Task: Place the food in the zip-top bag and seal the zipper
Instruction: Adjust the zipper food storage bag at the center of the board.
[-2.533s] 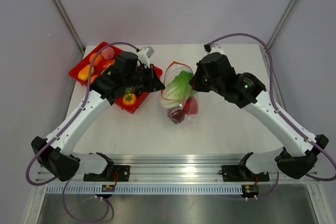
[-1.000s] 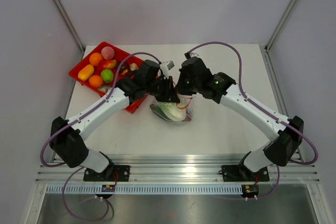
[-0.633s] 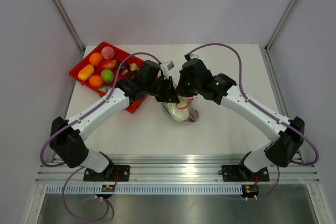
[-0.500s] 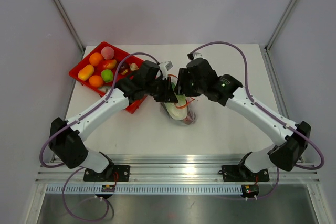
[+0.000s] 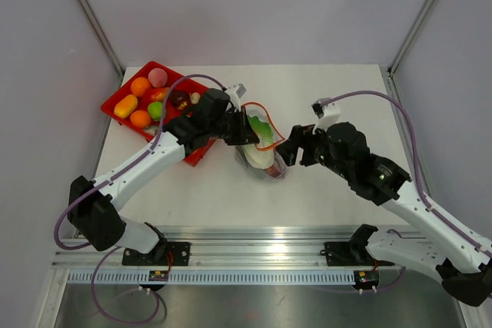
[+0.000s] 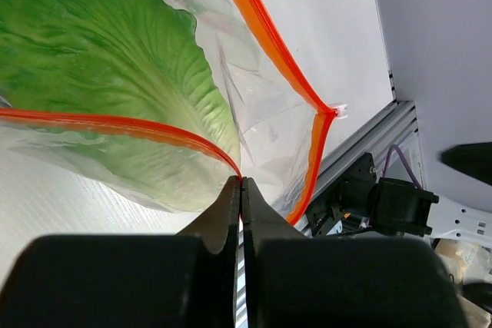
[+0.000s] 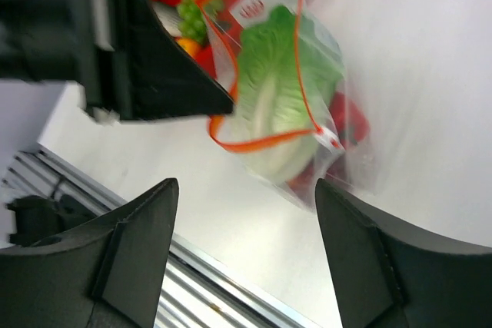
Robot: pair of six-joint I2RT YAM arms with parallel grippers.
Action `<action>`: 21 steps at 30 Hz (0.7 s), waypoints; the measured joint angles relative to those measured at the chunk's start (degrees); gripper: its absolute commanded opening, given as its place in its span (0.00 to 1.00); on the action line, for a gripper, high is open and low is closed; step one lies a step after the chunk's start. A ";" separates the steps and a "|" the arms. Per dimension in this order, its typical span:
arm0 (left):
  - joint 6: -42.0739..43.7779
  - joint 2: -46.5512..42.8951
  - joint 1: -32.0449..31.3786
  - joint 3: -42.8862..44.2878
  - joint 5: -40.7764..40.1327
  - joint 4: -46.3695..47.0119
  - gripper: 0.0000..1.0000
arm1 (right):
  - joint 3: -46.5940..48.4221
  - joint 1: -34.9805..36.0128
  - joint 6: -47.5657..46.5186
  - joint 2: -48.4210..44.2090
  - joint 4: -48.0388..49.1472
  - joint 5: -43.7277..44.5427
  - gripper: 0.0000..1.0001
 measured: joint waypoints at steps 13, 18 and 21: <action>-0.22 -7.93 0.15 -5.27 -1.60 -0.74 0.00 | -27.45 -0.02 -8.31 -19.37 18.23 0.50 0.73; -0.48 -10.43 0.17 -8.13 -1.99 -0.85 0.00 | -27.58 -0.02 -11.43 -11.87 22.27 -2.78 0.72; -0.70 -11.10 0.17 -9.01 -2.23 -0.90 0.00 | -30.21 -0.02 -12.85 -10.10 25.44 -3.76 0.71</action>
